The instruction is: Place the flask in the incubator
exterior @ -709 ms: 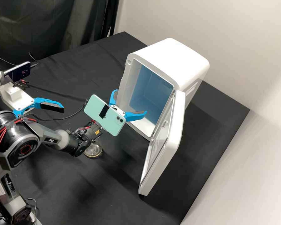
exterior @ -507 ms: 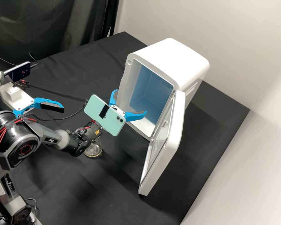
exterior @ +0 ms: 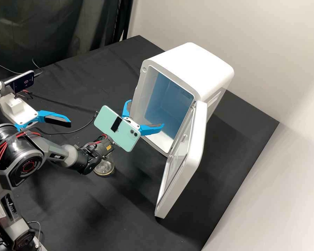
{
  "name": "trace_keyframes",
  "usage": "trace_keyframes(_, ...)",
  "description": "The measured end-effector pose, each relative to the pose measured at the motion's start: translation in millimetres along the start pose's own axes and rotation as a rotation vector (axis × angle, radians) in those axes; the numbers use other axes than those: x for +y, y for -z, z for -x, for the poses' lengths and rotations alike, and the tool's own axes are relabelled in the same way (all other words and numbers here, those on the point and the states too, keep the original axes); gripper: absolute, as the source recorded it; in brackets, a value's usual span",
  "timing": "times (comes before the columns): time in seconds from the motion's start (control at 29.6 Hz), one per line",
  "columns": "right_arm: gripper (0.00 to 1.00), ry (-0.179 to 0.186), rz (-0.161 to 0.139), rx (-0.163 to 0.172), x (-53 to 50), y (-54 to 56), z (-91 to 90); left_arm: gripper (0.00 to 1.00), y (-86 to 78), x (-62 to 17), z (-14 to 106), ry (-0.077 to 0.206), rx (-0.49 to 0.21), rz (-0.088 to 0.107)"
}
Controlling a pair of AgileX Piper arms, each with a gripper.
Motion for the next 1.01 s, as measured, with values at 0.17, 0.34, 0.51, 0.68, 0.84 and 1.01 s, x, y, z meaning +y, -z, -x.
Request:
trace_keyframes(0.17, 1.0, 0.0, 0.0, 0.0, 0.0, 0.0, 0.0, 1.0, 10.3, -7.1, 8.7, 0.015, 0.034, 0.003)
trace_keyframes(0.34, 1.0, 0.0, 0.0, 0.0, 0.0, 0.0, 0.0, 1.0, 11.3, -5.9, 9.2, -0.013, 0.034, 0.004)
trace_keyframes(0.51, 1.0, 0.0, 0.0, 0.0, 0.0, 0.0, 0.0, 1.0, 14.4, -11.6, 14.4, -0.016, 0.026, -0.004)
trace_keyframes(0.68, 1.0, 0.0, 0.0, 0.0, 0.0, 0.0, 0.0, 1.0, 26.0, -20.4, 30.3, 0.001, 0.029, 0.022)
trace_keyframes(0.84, 1.0, 0.0, 0.0, 0.0, 0.0, 0.0, 0.0, 1.0, 38.4, -24.0, 47.9, -0.003, 0.049, 0.056)
trace_keyframes(1.01, 1.0, 0.0, 0.0, 0.0, 0.0, 0.0, 0.0, 1.0, 45.4, -26.3, 66.6, 0.018, 0.064, 0.066)
